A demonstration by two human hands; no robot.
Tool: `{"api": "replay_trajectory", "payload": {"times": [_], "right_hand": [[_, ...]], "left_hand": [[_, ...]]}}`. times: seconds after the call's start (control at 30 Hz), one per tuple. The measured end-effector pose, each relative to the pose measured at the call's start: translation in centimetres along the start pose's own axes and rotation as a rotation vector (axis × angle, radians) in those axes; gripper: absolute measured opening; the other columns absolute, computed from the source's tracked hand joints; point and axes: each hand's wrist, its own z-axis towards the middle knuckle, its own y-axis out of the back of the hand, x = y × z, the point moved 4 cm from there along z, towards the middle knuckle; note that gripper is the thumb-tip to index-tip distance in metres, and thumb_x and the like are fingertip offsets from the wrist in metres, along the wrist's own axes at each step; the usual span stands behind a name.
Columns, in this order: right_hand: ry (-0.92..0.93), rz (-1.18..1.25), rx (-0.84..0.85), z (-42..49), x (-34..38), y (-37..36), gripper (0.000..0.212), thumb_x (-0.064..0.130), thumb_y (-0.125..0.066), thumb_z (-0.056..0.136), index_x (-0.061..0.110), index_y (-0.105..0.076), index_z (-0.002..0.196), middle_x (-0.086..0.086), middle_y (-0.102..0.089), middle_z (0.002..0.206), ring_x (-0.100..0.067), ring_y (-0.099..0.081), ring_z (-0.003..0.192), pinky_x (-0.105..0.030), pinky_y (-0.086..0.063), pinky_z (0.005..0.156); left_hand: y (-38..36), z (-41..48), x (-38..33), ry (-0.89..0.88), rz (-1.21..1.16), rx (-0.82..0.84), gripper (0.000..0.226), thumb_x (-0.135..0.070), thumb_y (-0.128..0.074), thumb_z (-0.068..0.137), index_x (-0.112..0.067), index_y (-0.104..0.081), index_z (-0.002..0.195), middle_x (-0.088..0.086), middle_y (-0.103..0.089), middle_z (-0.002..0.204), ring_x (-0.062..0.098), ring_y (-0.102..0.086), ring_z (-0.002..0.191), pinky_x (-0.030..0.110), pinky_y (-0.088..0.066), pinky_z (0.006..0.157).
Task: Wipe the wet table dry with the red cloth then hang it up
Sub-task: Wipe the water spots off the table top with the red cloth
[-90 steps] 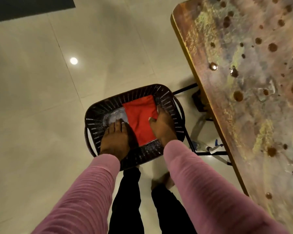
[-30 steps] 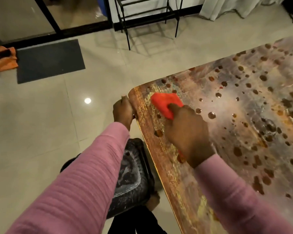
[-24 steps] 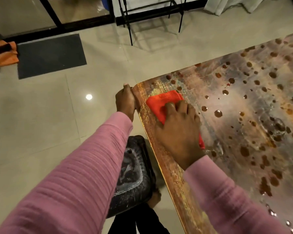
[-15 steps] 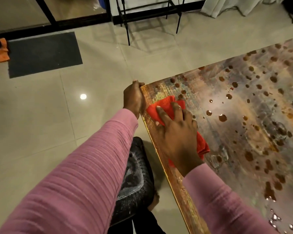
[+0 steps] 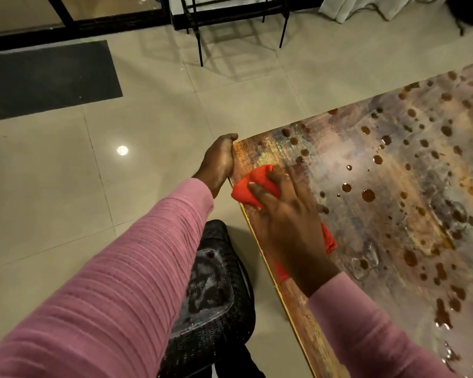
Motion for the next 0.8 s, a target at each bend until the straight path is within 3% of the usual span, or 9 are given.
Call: {"api": "replay_trajectory", "payload": {"times": [0.07, 0.2, 0.33, 0.43, 0.53, 0.6, 0.73, 0.8], "right_hand": [[-0.091, -0.001, -0.015, 1.2, -1.5, 0.3, 0.044, 0.028, -0.051, 0.09, 0.021, -0.053, 0.133, -0.013, -0.042, 0.143, -0.038, -0.041, 0.123, -0.056, -0.04, 0.099], [-0.233, 0.045, -0.062, 3.4, -1.8, 0.5, 0.046, 0.02, -0.048, 0.09, 0.021, -0.052, 0.136, -0.011, -0.039, 0.144, -0.036, -0.039, 0.122, -0.053, -0.038, 0.1], [-0.019, 0.055, -0.076, 2.2, 1.8, -0.1, 0.04, 0.016, -0.063, 0.085, 0.016, -0.061, 0.125, -0.017, -0.051, 0.133, -0.039, -0.049, 0.113, -0.049, -0.044, 0.092], [0.064, 0.049, -0.052, 2.2, 1.2, 0.0, 0.038, 0.02, -0.063, 0.085, 0.017, -0.062, 0.123, -0.016, -0.052, 0.133, -0.038, -0.05, 0.111, -0.05, -0.048, 0.09], [-0.074, 0.047, -0.072, 4.1, -0.9, 0.3, 0.04, 0.023, -0.053, 0.088, 0.023, -0.058, 0.128, -0.012, -0.045, 0.139, -0.034, -0.043, 0.118, -0.051, -0.043, 0.097], [-0.178, 0.064, -0.105, 5.4, -1.6, 0.5, 0.042, 0.018, -0.053, 0.089, 0.023, -0.056, 0.13, -0.011, -0.042, 0.139, -0.034, -0.041, 0.118, -0.052, -0.042, 0.097], [-0.111, 0.091, -0.105, 5.5, 0.5, 0.2, 0.039, 0.023, -0.049, 0.089, 0.022, -0.06, 0.126, -0.014, -0.046, 0.137, -0.036, -0.042, 0.118, -0.05, -0.042, 0.095], [0.0, 0.105, -0.084, 4.7, 1.6, 0.1, 0.038, 0.029, -0.045, 0.09, 0.022, -0.063, 0.123, -0.015, -0.05, 0.133, -0.037, -0.045, 0.115, -0.049, -0.043, 0.091]], "left_hand": [[0.1, 0.3, 0.0, -0.04, 0.083, 0.024, 0.032, -0.021, -0.037, 0.1, -0.019, -0.06, 0.123, 0.003, -0.062, 0.102, 0.014, -0.06, 0.08, 0.022, -0.048, 0.065], [0.2, 0.5, 0.4, -0.056, 0.08, 0.045, 0.036, -0.02, -0.033, 0.101, -0.02, -0.056, 0.129, 0.007, -0.063, 0.115, 0.018, -0.062, 0.09, 0.029, -0.052, 0.079], [-0.2, 0.6, 0.6, 0.015, -0.157, 0.033, 0.035, -0.014, -0.039, 0.101, -0.014, -0.053, 0.133, 0.007, -0.062, 0.119, 0.017, -0.061, 0.091, 0.025, -0.054, 0.075], [-0.3, 0.4, 0.4, 0.046, -0.224, 0.07, 0.038, -0.012, -0.036, 0.102, -0.015, -0.049, 0.137, 0.004, -0.062, 0.099, 0.017, -0.063, 0.081, 0.025, -0.056, 0.068], [0.0, 0.8, 0.4, 0.009, -0.071, 0.145, 0.042, -0.013, -0.033, 0.102, -0.019, -0.042, 0.143, 0.01, -0.059, 0.126, 0.026, -0.063, 0.103, 0.04, -0.052, 0.095], [0.1, 0.8, 0.6, 0.014, -0.073, 0.168, 0.046, -0.011, -0.033, 0.101, -0.018, -0.038, 0.145, 0.014, -0.057, 0.131, 0.028, -0.061, 0.106, 0.047, -0.047, 0.101], [0.0, 1.0, 0.9, 0.073, -0.163, 0.163, 0.048, -0.011, -0.032, 0.101, -0.019, -0.035, 0.148, 0.014, -0.056, 0.13, 0.034, -0.058, 0.114, 0.05, -0.048, 0.099], [0.0, 0.8, 1.1, 0.132, -0.235, 0.196, 0.047, -0.014, -0.031, 0.102, -0.019, -0.032, 0.149, 0.017, -0.051, 0.136, 0.032, -0.059, 0.11, 0.042, -0.055, 0.085]]}}
